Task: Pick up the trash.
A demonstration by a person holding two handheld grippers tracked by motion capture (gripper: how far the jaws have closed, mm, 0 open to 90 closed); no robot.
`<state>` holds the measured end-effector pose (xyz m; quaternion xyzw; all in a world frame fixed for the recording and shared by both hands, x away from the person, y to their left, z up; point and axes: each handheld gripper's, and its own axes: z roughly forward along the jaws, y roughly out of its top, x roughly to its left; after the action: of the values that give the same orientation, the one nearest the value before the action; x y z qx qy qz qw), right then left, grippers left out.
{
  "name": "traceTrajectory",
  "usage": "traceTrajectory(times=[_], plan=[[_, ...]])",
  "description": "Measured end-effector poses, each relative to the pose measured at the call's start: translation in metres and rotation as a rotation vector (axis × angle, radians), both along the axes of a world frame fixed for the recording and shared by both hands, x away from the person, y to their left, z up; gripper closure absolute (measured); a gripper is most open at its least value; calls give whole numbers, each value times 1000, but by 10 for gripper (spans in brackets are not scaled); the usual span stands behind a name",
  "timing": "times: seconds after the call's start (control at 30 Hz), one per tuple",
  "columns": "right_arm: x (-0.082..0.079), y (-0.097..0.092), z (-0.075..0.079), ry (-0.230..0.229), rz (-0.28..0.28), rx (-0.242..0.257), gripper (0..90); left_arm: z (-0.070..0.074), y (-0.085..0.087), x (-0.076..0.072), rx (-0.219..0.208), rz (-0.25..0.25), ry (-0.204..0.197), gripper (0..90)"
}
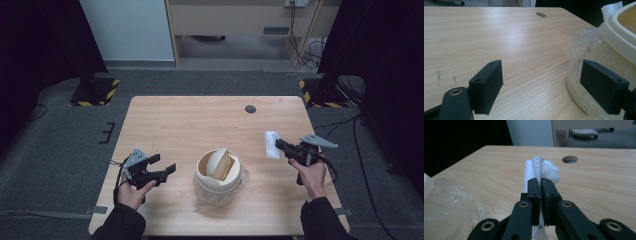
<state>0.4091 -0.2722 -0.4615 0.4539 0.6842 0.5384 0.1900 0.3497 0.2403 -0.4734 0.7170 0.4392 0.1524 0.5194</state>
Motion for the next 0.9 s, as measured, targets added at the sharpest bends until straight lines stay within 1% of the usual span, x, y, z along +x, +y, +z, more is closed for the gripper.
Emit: traceTrajectory(times=[0.1,0.13,0.17,0.27,0.37,0.4,0.5,0.53,0.57,0.63,0.67,0.7,0.73,0.77,0.8,0.83,0.9], plan=[[-2,-3,5,-20,-6,9,862,0,-1,-1,1,-6,1,179],[-2,-3,5,-20,-6,9,862,0,-1,-1,1,-6,1,179],[-3,-4,9,-38,-10,15,863,1,-2,-1,-1,-11,-1,179],[-6,-4,18,-70,-10,37,864,1,-4,-1,-7,-16,-2,179],[-8,-3,25,-94,-4,58,864,3,-4,-1,-15,-16,-10,179],[-8,-3,25,-94,-4,58,864,3,-4,-1,-15,-16,-10,179],[-9,0,34,-125,10,75,865,9,-2,-2,-32,-8,-35,180],[-10,0,37,-131,12,80,865,9,-2,-2,-32,-8,-35,180],[-11,1,39,-139,17,86,865,14,-2,-2,-46,-4,-51,179],[-12,2,45,-156,24,96,866,18,-4,-2,-62,0,-67,180],[-12,2,45,-156,24,96,866,18,-4,-2,-62,0,-67,180],[-14,4,51,-174,33,110,866,24,-6,-2,-71,-7,-90,180],[-14,5,54,-183,38,110,866,24,-6,-2,-71,-7,-90,180],[-15,6,56,-193,42,114,866,29,-8,-2,-78,-11,-110,180],[-15,7,58,-196,45,114,866,30,-9,-2,-83,-12,-120,180],[-16,8,60,-206,50,116,866,31,-9,-3,-84,-14,-128,180],[-17,9,63,-214,58,115,866,31,-9,-4,-88,-12,-129,182]])
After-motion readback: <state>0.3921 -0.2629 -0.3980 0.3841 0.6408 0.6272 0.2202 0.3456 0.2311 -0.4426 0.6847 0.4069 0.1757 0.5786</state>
